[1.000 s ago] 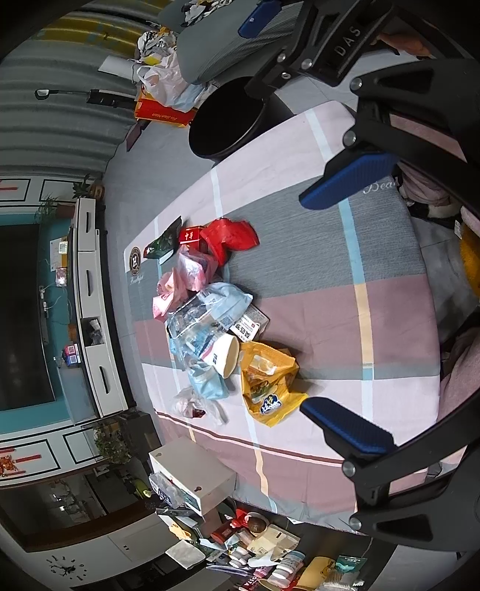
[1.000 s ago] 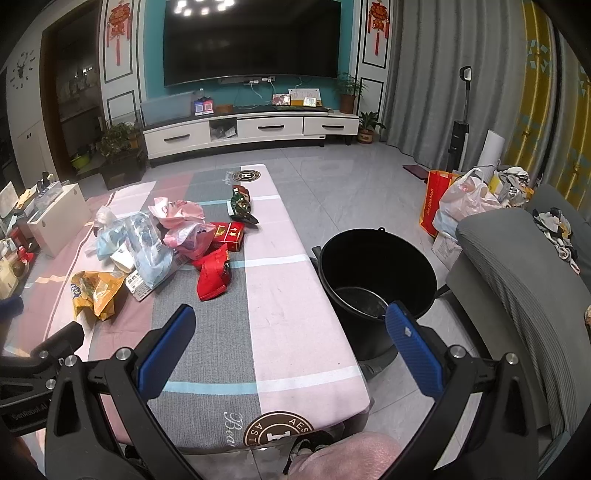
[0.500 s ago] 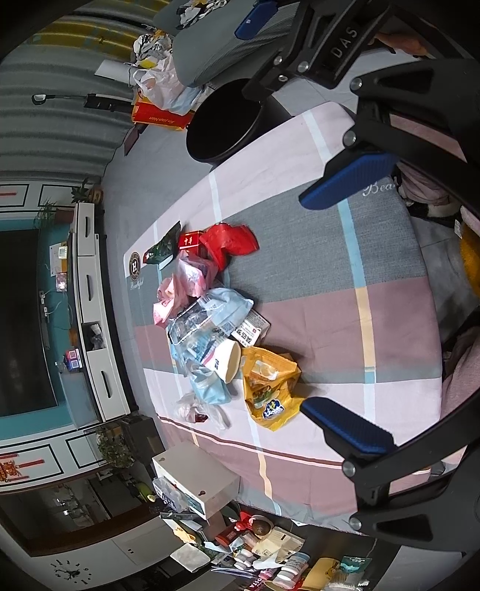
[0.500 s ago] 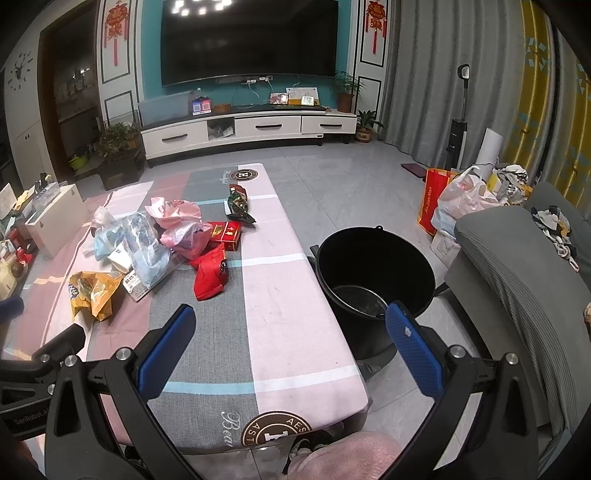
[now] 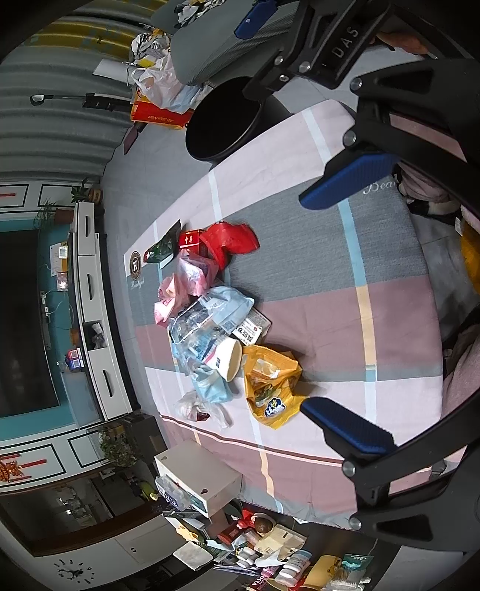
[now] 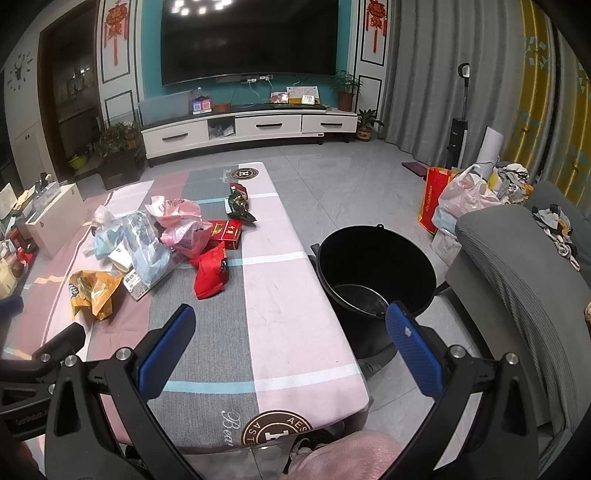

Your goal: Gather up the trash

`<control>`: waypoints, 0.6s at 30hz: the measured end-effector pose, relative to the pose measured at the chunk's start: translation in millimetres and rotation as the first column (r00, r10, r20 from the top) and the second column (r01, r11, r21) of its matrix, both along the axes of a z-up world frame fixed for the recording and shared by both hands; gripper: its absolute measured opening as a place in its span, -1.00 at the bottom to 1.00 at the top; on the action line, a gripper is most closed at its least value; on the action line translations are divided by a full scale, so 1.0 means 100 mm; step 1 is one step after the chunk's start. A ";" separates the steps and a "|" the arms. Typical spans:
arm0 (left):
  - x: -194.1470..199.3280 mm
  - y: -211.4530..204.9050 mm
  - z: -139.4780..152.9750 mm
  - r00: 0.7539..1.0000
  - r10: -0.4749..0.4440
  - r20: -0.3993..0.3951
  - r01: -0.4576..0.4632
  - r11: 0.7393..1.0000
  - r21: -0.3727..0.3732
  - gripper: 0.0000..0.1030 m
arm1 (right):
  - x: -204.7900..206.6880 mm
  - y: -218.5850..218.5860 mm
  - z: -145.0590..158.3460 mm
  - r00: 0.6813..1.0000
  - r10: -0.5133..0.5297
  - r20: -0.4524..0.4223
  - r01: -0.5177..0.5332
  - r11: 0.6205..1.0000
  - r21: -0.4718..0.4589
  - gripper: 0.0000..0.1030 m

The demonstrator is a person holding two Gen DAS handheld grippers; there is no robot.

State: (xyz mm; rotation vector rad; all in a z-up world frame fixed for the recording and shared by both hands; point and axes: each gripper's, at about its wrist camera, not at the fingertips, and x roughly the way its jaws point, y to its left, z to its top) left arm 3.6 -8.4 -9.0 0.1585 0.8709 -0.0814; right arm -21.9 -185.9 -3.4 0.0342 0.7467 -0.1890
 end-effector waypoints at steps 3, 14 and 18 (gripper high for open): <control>0.00 0.00 0.00 1.000 0.001 -0.001 -0.001 1.000 0.004 0.96 | 0.00 0.01 0.00 1.000 0.004 -0.001 -0.004 1.000 0.001 0.95; 0.01 0.03 -0.01 1.000 0.008 0.001 -0.008 1.000 0.007 0.96 | 0.01 0.02 0.01 1.000 0.007 -0.002 -0.007 1.000 0.001 0.95; 0.01 0.02 -0.01 1.000 0.008 0.001 -0.008 1.000 0.007 0.96 | 0.00 0.03 0.01 1.000 0.007 -0.002 -0.007 1.000 0.002 0.95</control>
